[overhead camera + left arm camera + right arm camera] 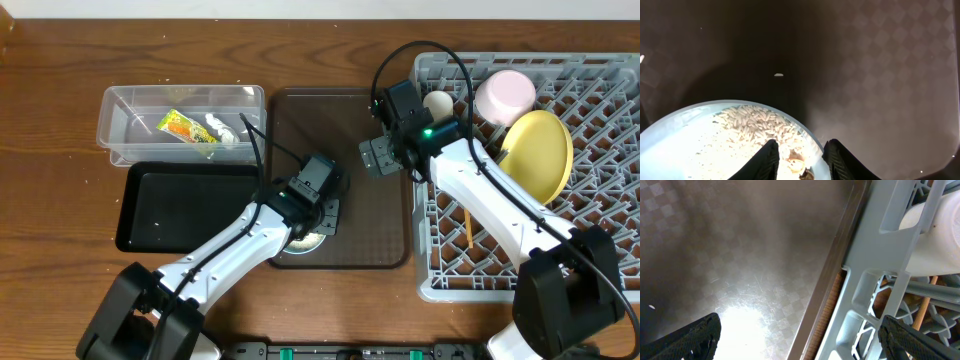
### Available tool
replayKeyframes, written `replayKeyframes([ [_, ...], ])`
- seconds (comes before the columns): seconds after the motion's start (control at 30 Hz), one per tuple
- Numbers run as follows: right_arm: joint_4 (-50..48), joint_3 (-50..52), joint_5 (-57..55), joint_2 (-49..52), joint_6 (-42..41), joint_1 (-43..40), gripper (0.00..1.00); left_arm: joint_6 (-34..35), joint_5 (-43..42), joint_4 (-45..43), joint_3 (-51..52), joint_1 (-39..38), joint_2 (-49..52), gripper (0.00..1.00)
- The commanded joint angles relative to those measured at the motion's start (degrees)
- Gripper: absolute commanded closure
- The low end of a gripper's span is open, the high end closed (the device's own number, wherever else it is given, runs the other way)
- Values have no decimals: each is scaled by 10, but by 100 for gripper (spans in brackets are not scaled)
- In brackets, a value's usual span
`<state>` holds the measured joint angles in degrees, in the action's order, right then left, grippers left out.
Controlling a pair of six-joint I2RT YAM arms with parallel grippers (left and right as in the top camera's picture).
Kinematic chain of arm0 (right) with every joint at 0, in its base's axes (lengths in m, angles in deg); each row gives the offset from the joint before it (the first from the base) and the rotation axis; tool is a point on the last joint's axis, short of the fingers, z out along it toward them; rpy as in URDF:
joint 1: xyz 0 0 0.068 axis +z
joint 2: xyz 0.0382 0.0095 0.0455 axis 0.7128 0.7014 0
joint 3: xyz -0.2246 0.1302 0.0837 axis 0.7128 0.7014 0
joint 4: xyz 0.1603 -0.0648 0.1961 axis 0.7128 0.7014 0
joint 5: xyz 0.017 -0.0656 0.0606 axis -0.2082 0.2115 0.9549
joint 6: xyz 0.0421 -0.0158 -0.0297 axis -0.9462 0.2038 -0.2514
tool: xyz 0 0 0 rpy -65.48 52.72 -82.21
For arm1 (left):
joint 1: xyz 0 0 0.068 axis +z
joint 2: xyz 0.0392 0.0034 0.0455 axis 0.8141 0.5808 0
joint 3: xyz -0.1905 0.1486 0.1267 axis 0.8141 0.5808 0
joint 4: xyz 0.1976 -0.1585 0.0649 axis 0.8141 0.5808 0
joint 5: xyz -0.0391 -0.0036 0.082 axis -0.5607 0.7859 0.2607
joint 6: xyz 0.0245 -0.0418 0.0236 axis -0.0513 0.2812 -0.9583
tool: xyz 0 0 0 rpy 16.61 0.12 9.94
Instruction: Sort waste into correct bins and load items into the dishwasher rack
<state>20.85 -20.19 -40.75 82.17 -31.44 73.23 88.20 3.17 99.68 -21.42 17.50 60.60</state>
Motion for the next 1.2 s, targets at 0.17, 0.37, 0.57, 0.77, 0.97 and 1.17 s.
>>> replayKeyframes([
  [0.17,-1,-1,-3,-6,-7,4,1,4,-6,12,14,-1,8,66],
  [0.37,-1,-1,-3,-6,-7,4,1,4,-48,21,14,-1,8,66],
  [0.57,-1,-1,-3,-6,-7,4,1,3,-46,40,14,-1,8,66],
  [0.77,-1,-1,-3,-6,-7,4,1,3,-45,35,24,-1,8,66],
  [0.97,-1,-1,-3,-6,-7,4,1,4,-45,20,43,-1,8,66],
  [1.17,-1,-1,-3,-6,-7,4,1,3,-45,14,43,-1,8,73],
])
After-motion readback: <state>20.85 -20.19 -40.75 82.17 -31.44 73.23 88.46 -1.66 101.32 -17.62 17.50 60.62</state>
